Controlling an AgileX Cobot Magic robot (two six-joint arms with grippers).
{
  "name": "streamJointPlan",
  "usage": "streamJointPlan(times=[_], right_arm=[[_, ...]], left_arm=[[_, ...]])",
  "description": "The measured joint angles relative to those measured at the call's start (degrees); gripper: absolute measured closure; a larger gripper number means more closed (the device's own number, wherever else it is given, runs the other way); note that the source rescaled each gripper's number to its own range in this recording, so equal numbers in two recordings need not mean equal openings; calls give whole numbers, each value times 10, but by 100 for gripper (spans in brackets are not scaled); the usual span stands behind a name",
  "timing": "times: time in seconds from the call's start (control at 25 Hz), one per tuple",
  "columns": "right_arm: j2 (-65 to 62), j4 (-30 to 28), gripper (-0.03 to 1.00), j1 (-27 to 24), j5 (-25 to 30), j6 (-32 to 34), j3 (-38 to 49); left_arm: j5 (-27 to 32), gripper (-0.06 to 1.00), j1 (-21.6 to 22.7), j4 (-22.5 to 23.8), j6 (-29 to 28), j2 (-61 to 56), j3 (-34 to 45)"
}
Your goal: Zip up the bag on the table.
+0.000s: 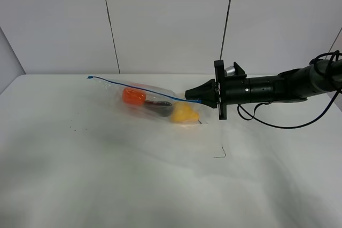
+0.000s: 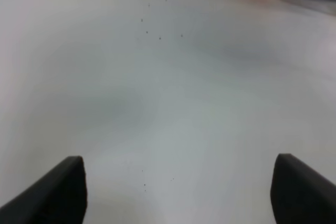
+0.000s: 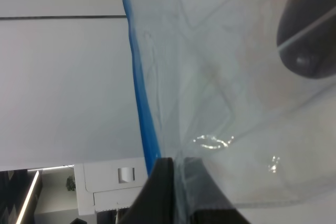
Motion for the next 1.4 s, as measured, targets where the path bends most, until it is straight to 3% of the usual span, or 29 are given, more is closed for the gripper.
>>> streamJointPlan(times=[0.24,0.32,0.36,0.4,0.48,0.56,0.6,0.76,1.0,1.12,1.24,1.4], right_arm=[[0,-3,97,0,0,0,0],[0,-11,90,0,0,0,0],[0,-18,82,0,0,3,0],[0,-26,66,0,1,9,0],[0,-45,27,0,2,26,-3],[0,-82,8,0,2,47,-23],[0,-106,4,0,2,58,-36],[0,-243,-2,0,4,139,-130],[-1,-566,-3,0,5,312,-294],[-1,-695,-3,0,5,374,-357],[-1,-771,-3,0,5,399,-389],[-1,-808,-3,-3,6,405,-394]], left_arm=[[0,9,0,0,0,-3,0],[0,9,0,0,0,-3,0],[0,9,0,0,0,-3,0],[0,9,0,0,0,-3,0],[0,9,0,0,0,-3,0],[0,9,0,0,0,-3,0],[0,9,0,0,0,-3,0],[0,9,0,0,0,-3,0],[0,9,0,0,0,-3,0],[0,9,0,0,0,-3,0],[0,9,0,0,0,-3,0],[0,9,0,0,0,-3,0]])
